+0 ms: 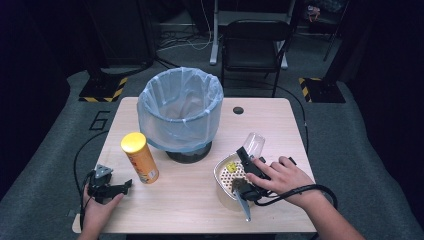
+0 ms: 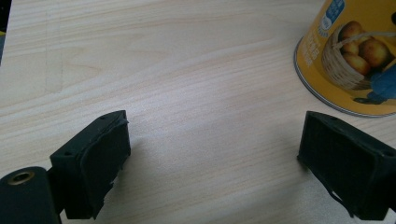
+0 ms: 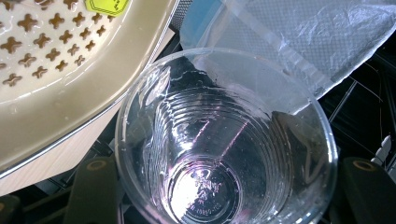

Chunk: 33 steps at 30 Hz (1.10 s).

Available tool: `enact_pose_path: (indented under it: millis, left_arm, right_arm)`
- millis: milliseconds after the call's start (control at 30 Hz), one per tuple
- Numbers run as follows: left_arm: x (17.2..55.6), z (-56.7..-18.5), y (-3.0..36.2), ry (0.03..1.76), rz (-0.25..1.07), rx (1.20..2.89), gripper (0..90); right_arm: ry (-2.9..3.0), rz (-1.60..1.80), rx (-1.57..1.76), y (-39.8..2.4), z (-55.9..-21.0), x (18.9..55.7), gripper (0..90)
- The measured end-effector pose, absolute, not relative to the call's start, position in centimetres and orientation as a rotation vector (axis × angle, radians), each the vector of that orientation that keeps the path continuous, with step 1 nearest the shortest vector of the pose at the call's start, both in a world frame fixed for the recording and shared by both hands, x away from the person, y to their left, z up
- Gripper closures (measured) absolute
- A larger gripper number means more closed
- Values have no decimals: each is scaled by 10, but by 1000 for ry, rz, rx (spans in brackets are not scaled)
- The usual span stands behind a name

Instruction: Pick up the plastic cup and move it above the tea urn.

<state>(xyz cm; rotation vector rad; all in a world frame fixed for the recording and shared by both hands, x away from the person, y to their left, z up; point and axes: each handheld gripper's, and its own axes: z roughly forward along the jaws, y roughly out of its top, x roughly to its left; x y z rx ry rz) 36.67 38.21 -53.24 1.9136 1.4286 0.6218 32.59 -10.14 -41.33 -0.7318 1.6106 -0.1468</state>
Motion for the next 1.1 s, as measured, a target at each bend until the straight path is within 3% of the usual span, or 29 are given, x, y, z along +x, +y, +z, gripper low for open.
enact_pose_path:
  millis: [1100]
  left_arm:
    - [367, -533, 382, 1428, 619, 1907, 88]
  right_arm:
    - [1595, -172, -772, -100, -408, 324, 351]
